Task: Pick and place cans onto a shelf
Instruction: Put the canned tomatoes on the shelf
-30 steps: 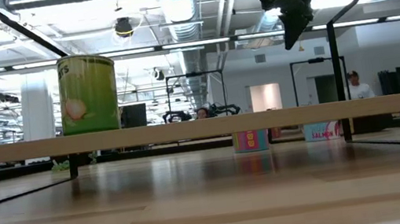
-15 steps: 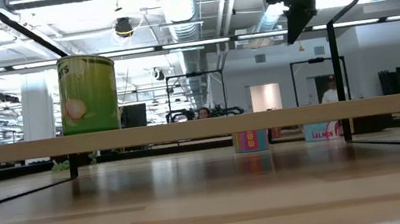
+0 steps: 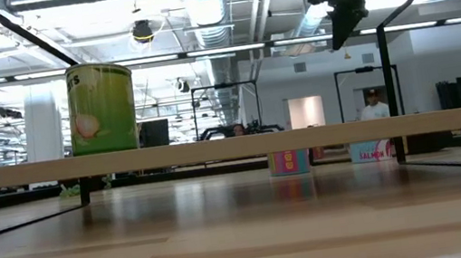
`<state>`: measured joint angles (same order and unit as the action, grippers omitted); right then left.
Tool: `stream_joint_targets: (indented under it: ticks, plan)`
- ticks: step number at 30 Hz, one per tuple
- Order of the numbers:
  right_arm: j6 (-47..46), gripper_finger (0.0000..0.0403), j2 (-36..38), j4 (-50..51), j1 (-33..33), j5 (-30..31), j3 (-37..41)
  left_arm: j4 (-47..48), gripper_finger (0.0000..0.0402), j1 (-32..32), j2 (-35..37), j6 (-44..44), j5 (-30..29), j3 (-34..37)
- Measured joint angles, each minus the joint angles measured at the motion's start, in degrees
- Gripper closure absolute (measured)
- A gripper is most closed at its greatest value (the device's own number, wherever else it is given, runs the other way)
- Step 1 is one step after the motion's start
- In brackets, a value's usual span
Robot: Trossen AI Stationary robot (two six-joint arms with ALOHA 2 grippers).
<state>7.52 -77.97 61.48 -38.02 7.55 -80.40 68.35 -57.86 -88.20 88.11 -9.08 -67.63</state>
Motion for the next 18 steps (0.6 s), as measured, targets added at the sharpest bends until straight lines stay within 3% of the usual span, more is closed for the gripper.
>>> stream_joint_targets:
  ticks: [12, 18]
  plan:
    - [0.0, 0.037, 0.0, -0.2, 0.0, 0.0, 0.0, 0.5, 0.0292, 0.3, 0.0, -4.1, -1.1, 1.1]
    - [0.0, 0.037, 0.0, -0.2, 0.0, 0.0, 0.0, -4.0, 0.0291, 0.3, 0.4, -5.0, 0.0, 3.7]
